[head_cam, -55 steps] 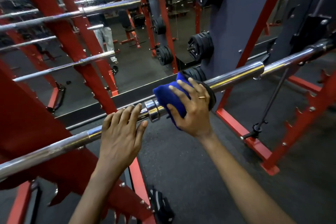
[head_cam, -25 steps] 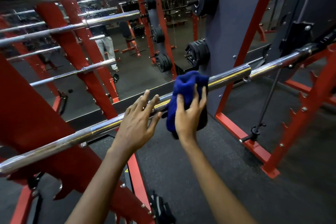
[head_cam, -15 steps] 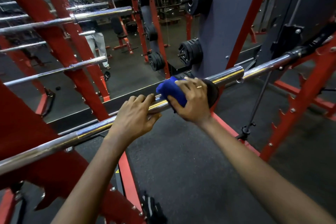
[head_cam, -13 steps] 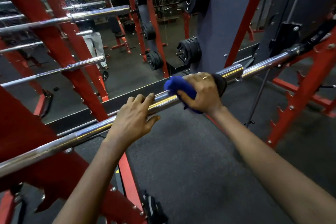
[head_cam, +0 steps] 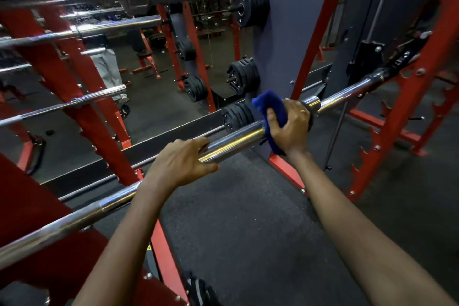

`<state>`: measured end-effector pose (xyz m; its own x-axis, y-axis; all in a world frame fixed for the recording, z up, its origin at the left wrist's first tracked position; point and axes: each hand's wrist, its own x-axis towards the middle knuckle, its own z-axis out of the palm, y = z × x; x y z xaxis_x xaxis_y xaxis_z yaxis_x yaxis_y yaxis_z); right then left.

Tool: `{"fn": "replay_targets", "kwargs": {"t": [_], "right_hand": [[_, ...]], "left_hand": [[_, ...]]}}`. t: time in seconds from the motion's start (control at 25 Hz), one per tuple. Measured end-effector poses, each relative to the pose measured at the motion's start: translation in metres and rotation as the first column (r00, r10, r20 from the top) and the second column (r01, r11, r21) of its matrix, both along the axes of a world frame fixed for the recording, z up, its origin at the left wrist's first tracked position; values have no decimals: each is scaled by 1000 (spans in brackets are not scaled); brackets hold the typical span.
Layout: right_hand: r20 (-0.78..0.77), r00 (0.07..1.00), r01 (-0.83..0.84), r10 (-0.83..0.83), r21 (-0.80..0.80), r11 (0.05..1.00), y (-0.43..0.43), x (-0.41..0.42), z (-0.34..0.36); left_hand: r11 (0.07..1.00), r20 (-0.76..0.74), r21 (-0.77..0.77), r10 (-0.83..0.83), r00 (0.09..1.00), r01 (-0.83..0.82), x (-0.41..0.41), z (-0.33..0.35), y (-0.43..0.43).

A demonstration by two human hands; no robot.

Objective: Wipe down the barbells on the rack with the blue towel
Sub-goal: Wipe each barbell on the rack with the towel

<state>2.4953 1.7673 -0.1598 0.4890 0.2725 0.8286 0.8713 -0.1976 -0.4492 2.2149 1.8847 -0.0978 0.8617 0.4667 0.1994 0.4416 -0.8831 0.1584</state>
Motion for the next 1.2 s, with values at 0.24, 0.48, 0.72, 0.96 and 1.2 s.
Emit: {"fn": "replay_targets", "kwargs": {"t": [0.24, 0.48, 0.72, 0.96, 1.2], "right_hand": [[222, 938, -210, 266, -245, 947, 0, -47, -19], [-131, 986, 109, -100, 69, 992, 14, -22, -18], [-18, 998, -58, 61, 113, 992, 12, -47, -37], [-780, 422, 317, 462, 605, 731, 45, -78, -7], [-434, -232, 342, 871, 802, 490, 45, -101, -17]], "left_hand": [[1000, 13, -23, 18, 1000, -18, 3, -2, 5], [988, 70, -155, -6, 998, 16, 1, -4, 4], [1000, 90, -25, 13, 996, -11, 0, -15, 5], [994, 248, -84, 82, 965, -63, -2, -15, -12], [993, 271, -59, 117, 955, -105, 2, -12, -21]]}}
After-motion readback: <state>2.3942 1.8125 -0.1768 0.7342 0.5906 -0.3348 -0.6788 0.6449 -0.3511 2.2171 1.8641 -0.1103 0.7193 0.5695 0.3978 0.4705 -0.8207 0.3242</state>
